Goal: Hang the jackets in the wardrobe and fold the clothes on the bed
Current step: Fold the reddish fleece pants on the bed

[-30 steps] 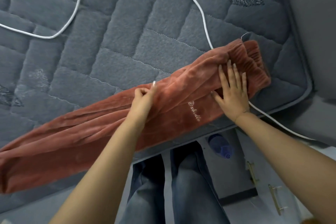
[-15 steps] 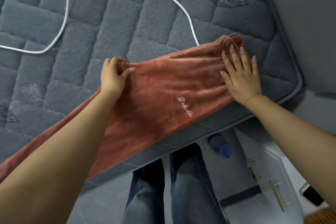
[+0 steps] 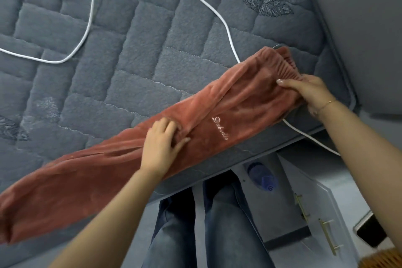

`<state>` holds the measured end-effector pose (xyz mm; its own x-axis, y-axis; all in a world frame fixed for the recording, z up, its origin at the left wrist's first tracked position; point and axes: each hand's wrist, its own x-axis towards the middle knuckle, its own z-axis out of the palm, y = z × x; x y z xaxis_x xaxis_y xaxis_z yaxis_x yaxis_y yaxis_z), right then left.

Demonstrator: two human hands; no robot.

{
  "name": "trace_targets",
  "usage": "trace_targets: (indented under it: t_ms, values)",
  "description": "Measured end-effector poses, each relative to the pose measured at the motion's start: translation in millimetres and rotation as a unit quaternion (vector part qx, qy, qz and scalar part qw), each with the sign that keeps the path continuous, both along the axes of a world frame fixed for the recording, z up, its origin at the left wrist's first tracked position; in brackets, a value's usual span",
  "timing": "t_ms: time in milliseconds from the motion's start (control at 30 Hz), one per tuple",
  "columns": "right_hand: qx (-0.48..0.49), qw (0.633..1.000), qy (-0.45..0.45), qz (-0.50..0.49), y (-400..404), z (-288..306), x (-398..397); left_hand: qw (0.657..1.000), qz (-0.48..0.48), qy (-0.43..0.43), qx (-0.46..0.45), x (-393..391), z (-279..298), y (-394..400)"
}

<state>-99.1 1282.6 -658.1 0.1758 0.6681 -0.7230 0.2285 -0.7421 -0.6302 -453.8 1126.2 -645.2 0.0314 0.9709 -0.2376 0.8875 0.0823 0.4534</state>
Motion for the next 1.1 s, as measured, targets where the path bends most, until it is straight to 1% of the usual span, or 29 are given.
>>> trace_targets:
  t_ms: [67,100,200,233,267,300,333,367,433,467,500,533,567,600,633,667,700,733,767,800,833,867,900,967,1000,1033,1067,1100]
  values:
    - [-0.028,0.993,0.114,0.011,2,22,-5,0.998,0.041,-0.013,-0.049,8,-8,-16]
    - [-0.039,0.984,0.172,0.026,0,34,-9,0.996,0.061,-0.035,-0.049,10,-10,-20]
    - [-0.059,0.949,0.299,0.075,-15,70,-33,0.982,0.118,-0.14,-0.039,9,-6,-23]
    - [-0.06,0.94,0.325,0.083,-22,81,-45,0.971,0.149,-0.181,-0.048,6,-4,-23]
    - [-0.056,0.933,0.343,0.091,-30,91,-60,0.952,0.194,-0.228,-0.069,1,0,-24]
    - [-0.047,0.931,0.347,0.103,-38,100,-76,0.92,0.251,-0.283,-0.101,-5,5,-25]
    - [-0.037,0.931,0.341,0.125,-46,107,-95,0.875,0.311,-0.344,-0.137,-13,10,-26]
    - [-0.024,0.934,0.319,0.159,-54,113,-115,0.822,0.364,-0.404,-0.169,-22,15,-27]
    - [0.011,0.935,0.235,0.265,-71,119,-160,0.714,0.445,-0.503,-0.195,-42,22,-34]
    - [0.034,0.921,0.192,0.336,-82,118,-184,0.666,0.481,-0.537,-0.191,-55,24,-39]
    - [0.058,0.895,0.16,0.413,-93,115,-208,0.624,0.513,-0.561,-0.182,-68,26,-45]
    - [0.068,0.861,0.144,0.483,-104,111,-231,0.59,0.537,-0.575,-0.179,-81,29,-51]
    - [0.06,0.829,0.137,0.539,-116,105,-249,0.568,0.55,-0.584,-0.186,-91,32,-58]
    - [0.04,0.809,0.132,0.571,-125,100,-263,0.557,0.552,-0.588,-0.197,-99,34,-65]
    - [0.023,0.804,0.129,0.58,-133,96,-271,0.554,0.55,-0.588,-0.211,-102,36,-72]
    - [0.031,0.814,0.125,0.566,-137,94,-275,0.554,0.548,-0.586,-0.222,-104,38,-77]
    - [0.065,0.836,0.125,0.53,-140,93,-275,0.557,0.548,-0.582,-0.224,-102,38,-80]
    - [0.112,0.864,0.125,0.474,-141,94,-271,0.575,0.544,-0.574,-0.21,-99,38,-83]
    - [0.162,0.89,0.118,0.41,-141,97,-265,0.614,0.532,-0.552,-0.187,-94,36,-83]
    - [0.212,0.907,0.095,0.35,-140,98,-256,0.665,0.513,-0.513,-0.173,-87,34,-81]
    - [0.259,0.914,0.054,0.306,-138,98,-245,0.71,0.498,-0.469,-0.171,-77,33,-77]
    - [0.296,0.912,0.004,0.284,-134,95,-234,0.742,0.498,-0.42,-0.16,-66,30,-74]
    - [0.317,0.905,-0.044,0.281,-130,90,-223,0.764,0.511,-0.372,-0.128,-56,28,-71]
    - [0.309,0.886,-0.103,0.331,-124,76,-207,0.781,0.553,-0.289,-0.007,-40,24,-69]
    - [0.289,0.874,-0.113,0.374,-122,68,-203,0.786,0.563,-0.252,0.051,-36,22,-70]
    - [0.266,0.862,-0.113,0.416,-122,59,-202,0.795,0.56,-0.218,0.086,-31,20,-72]
    - [0.247,0.85,-0.107,0.453,-122,50,-201,0.805,0.552,-0.194,0.096,-27,16,-75]
    - [0.23,0.84,-0.103,0.481,-123,42,-203,0.814,0.545,-0.185,0.083,-23,12,-78]
